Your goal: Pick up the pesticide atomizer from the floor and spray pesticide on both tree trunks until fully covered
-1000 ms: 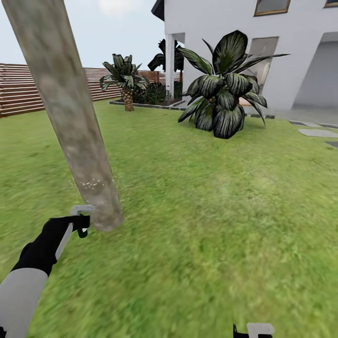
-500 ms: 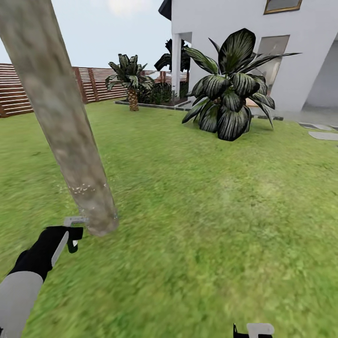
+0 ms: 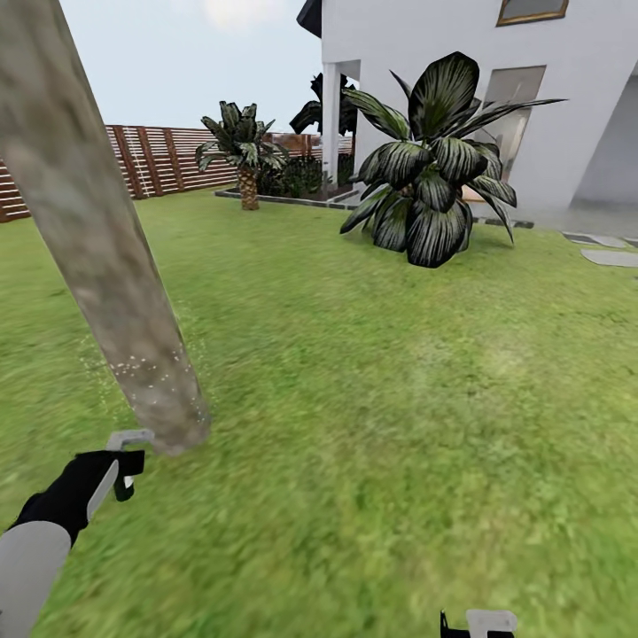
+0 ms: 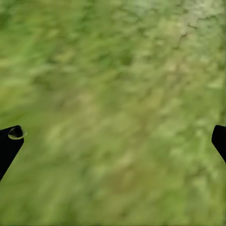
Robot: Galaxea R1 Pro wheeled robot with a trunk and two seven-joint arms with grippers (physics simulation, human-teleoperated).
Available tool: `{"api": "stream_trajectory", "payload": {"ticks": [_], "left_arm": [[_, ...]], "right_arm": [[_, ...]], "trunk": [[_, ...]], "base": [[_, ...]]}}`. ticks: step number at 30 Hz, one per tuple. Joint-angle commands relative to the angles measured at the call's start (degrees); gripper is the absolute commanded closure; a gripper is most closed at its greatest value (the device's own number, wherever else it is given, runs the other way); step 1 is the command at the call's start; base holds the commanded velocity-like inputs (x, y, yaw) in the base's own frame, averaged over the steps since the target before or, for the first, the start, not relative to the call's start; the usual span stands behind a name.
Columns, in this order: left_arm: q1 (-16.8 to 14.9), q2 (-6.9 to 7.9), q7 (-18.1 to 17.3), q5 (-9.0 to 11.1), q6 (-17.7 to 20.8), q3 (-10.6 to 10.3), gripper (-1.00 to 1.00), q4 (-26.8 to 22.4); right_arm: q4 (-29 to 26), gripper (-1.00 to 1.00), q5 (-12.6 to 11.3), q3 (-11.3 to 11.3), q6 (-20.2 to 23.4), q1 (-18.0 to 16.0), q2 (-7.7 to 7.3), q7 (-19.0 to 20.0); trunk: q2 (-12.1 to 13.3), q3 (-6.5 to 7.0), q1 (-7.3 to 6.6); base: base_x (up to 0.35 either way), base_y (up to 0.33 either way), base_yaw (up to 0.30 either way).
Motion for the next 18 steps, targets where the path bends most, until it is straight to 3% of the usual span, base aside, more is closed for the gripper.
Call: {"api": "stream_trajectory", "payload": {"ticks": [1,3,5,6,8,10,12,14,15,18], "left_arm": [[-0.01,-0.65,-0.08,-0.15,-0.02,-0.06,1.00,-0.02],[-0.05,-2.63,-0.10,-0.26,0.10,-0.04,1.00,0.03],[-0.14,-2.58,-0.13,-0.33,0.26,0.17,1.00,0.07],[-0.16,-2.16,-0.11,-0.40,0.33,0.26,1.00,0.05],[-0.13,1.69,-0.24,-0.43,0.24,0.29,1.00,0.26],[-0.08,2.16,-0.24,-0.41,-0.02,0.19,1.00,1.69],[-0.09,1.68,-0.11,-0.28,-0.10,0.01,1.00,2.41],[-0.10,-1.53,0.25,-0.61,-0.12,-0.23,1.00,2.48],[-0.10,-2.37,0.34,-0.71,-0.13,-0.28,1.00,2.40],[-0.10,-2.60,0.31,-0.63,-0.13,0.12,1.00,2.47]], "right_arm": [[0.00,-1.00,0.00,0.00,0.00,0.00,0.00,0.00],[0.00,-1.00,0.00,0.06,0.00,0.00,0.04,0.00],[0.00,-1.00,0.00,0.08,0.00,0.00,0.08,0.00],[0.00,-1.00,0.00,0.08,0.00,0.00,0.08,0.00],[0.00,-1.00,0.00,0.09,0.00,0.00,0.09,0.00],[0.00,-1.00,0.00,0.09,0.00,0.00,0.09,0.00],[0.01,-1.00,0.00,0.09,0.00,0.00,0.09,0.00],[0.00,-1.00,0.00,0.09,0.00,0.00,0.09,0.00],[0.00,-1.00,0.00,0.09,0.00,0.00,0.09,0.00],[0.00,-1.00,0.00,0.09,0.00,0.00,0.09,0.00]], "trunk": [[0.00,0.00,0.00],[0.00,0.00,0.00],[0.00,0.00,0.00],[0.00,0.00,0.00],[0.00,0.00,0.00],[0.00,0.00,0.00],[0.00,0.00,0.00],[0.00,0.00,0.00],[0.00,0.00,0.00],[0.00,0.00,0.00]], "base": [[0.002,-0.002,0.000],[0.001,-0.001,0.000],[0.000,0.000,0.000],[0.000,0.000,0.000],[0.000,0.000,0.027],[0.000,0.000,0.192],[0.000,0.000,0.255],[0.000,0.000,0.274],[0.000,0.000,0.277],[0.000,0.000,0.200]]}}
